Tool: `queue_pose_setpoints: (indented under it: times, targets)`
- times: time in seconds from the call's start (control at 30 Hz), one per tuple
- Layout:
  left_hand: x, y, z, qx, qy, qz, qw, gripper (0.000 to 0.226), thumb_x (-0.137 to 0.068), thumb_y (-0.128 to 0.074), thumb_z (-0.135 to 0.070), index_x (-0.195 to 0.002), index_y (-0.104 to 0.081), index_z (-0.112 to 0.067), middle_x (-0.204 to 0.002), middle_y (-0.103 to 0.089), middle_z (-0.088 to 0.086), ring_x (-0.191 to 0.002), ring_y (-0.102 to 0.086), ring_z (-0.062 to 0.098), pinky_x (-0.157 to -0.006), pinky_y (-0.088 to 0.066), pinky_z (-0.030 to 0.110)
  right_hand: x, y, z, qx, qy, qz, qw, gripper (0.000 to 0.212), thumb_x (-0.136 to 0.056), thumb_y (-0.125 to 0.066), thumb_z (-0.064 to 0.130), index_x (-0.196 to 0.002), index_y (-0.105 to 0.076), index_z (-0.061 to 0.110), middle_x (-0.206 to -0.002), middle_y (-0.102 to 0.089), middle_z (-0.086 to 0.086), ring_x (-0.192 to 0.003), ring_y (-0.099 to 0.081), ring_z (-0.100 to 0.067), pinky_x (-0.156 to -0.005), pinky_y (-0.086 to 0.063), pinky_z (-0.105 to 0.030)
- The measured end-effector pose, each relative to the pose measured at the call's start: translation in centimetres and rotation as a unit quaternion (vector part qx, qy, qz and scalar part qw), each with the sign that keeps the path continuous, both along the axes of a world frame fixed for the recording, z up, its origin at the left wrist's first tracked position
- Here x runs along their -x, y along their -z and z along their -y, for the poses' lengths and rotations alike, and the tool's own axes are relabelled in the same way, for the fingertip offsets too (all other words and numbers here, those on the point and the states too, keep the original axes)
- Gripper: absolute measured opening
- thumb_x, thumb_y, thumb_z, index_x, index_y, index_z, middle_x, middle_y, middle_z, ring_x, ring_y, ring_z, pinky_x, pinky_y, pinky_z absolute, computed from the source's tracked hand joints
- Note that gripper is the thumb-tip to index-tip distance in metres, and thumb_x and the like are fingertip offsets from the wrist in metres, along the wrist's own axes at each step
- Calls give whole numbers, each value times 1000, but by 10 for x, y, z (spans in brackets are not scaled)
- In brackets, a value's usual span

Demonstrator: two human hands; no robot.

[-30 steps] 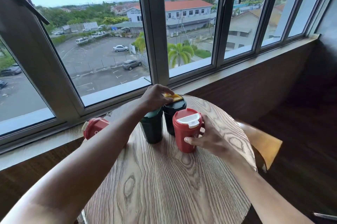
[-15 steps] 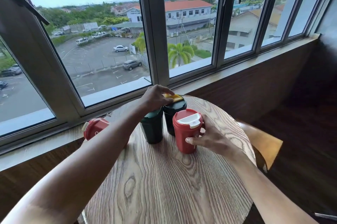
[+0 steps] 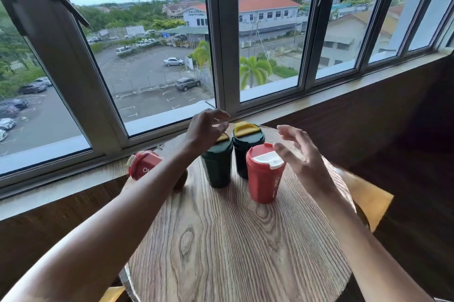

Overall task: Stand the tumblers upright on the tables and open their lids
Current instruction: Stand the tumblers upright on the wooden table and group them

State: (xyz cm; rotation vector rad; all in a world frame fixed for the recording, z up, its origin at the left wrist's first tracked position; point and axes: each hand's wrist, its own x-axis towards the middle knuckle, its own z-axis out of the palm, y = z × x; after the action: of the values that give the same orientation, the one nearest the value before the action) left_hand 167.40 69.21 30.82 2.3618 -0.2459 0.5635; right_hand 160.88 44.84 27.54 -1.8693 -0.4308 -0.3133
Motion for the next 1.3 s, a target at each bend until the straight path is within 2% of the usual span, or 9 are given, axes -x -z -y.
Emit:
queue_pose_setpoints:
  times: [0.13, 0.37, 0.6, 0.77, 0.87, 0.97, 1.07, 1.17, 1.3]
  targets:
    - [18, -3, -26, 30, -58, 40, 997, 22, -84, -69, -12, -105, -73, -14, -106, -69, 6, -94, -64, 15, -86, -44, 20, -14, -33, -30, 92, 7, 52, 994, 29, -86, -68, 27, -114, -66, 26, -114, -62, 11, -110, -57, -3, -99, -42, -22]
    - [46, 14, -95, 36, -239, -54, 969, 40, -85, -66, -29, -121, -63, -11, -120, -63, 16, -111, -58, 31, -94, -46, 38, -60, -64, -107, 291, -119, 67, 947, 30, -86, -67, 20, -116, -68, 15, -113, -66, -3, -95, -57, -9, -77, -39, -13]
    - [70, 52, -147, 197, -431, -225, 852, 97, -69, -72, -64, -139, -38, -6, -140, -39, 22, -130, -38, 40, -106, -36, 50, -87, -67, -142, 451, -177, 16, 875, 37, -82, -69, 18, -118, -68, 22, -121, -66, -3, -107, -58, -16, -83, -35, -18]
    - [58, 91, -162, 428, -372, -239, 788, 145, -5, -74, -82, -127, -50, -7, -123, -60, 17, -99, -64, 34, -60, -58, 41, -93, -65, -143, 463, -179, 4, 868, 36, -79, -70, 16, -114, -71, 27, -118, -66, -2, -96, -53, -13, -83, -38, -20]
    - [57, 82, -145, 468, -339, -227, 784, 114, -33, -88, -62, -127, -54, -7, -118, -64, 15, -96, -67, 30, -56, -55, 34, -94, -67, -142, 473, -182, -7, 862, 43, -75, -70, 11, -115, -70, 28, -115, -64, -1, -96, -54, -15, -79, -38, -21]
    - [52, 82, -142, 508, -327, -221, 766, 116, -23, -89, -52, -127, -58, -11, -116, -65, 15, -95, -68, 30, -63, -61, 43, -95, -67, -142, 466, -181, -10, 866, 44, -74, -69, 10, -115, -70, 27, -114, -65, -2, -96, -55, -16, -78, -39, -21]
    - [54, 77, -135, 513, -314, -184, 777, 94, -39, -91, -44, -126, -61, -22, -115, -66, 13, -93, -68, 26, -66, -60, 40, -94, -65, -142, 458, -180, -7, 871, 44, -74, -68, 9, -114, -70, 28, -114, -65, -1, -97, -56, -16, -78, -39, -20]
    - [62, 68, -118, 456, -285, -148, 830, 76, -49, -88, -45, -119, -65, -26, -108, -71, 7, -87, -69, 19, -61, -58, 33, -95, -63, -140, 450, -182, -7, 874, 44, -74, -68, 10, -114, -70, 28, -115, -65, 0, -103, -58, -18, -80, -39, -20]
    - [83, 60, -96, 316, -271, -84, 906, 74, -43, -85, -60, -105, -63, -24, -100, -71, -2, -92, -69, 15, -81, -60, 42, -95, -64, -139, 449, -184, -6, 875, 43, -75, -69, 11, -115, -70, 28, -118, -65, 0, -102, -56, -16, -81, -38, -19]
